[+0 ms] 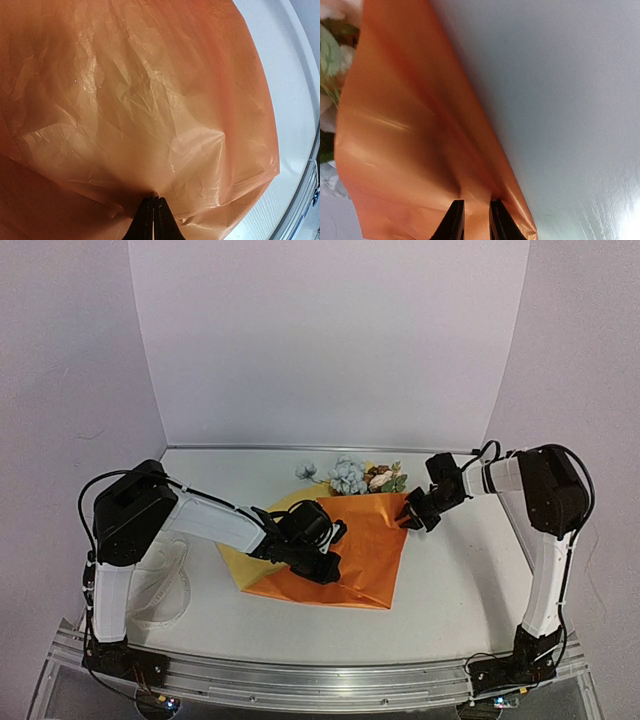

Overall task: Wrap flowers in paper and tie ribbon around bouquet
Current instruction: Press the fold line of the 2/3-folded wrapping paper.

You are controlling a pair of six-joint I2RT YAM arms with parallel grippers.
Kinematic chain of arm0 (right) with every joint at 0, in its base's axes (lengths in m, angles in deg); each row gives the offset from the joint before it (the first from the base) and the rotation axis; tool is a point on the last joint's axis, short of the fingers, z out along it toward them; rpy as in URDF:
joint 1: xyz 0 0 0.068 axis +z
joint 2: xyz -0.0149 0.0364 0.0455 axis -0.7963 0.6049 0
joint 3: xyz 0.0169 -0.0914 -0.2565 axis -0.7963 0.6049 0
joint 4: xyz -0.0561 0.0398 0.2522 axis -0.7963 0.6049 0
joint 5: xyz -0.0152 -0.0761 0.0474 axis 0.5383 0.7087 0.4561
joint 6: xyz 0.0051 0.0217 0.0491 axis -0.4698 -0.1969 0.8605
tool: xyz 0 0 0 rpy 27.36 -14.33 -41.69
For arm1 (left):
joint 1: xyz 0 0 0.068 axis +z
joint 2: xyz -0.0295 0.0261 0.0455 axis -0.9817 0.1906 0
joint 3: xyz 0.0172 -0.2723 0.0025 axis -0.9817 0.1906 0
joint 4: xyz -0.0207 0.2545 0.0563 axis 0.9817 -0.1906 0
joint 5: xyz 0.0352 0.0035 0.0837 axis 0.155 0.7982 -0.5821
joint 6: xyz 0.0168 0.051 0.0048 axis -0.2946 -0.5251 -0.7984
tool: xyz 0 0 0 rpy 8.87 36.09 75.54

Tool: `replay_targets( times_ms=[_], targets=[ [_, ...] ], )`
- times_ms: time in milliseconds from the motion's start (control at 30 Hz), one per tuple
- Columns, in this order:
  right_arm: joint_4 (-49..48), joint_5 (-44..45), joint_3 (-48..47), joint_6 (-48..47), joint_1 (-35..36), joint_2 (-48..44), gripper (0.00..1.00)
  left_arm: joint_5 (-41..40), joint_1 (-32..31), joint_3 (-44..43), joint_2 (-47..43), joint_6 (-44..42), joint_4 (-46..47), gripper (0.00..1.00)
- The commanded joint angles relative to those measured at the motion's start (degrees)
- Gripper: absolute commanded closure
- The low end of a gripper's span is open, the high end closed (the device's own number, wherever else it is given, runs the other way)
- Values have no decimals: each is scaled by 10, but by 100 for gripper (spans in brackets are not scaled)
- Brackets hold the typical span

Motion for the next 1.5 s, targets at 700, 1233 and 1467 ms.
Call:
replay_targets(
  times_ms=[700,1233,1467],
  targets=[
    [182,-57,-278,-94,-67,33,75,-37,4,-36,-8,-2,-52,90],
    [138,-23,33,-125,141,-199,79,-93,14,29,-170,72,-49,80],
    [114,-14,19,-112,233,-153,85,-108,54,161,-276,149,-80,77]
  ],
)
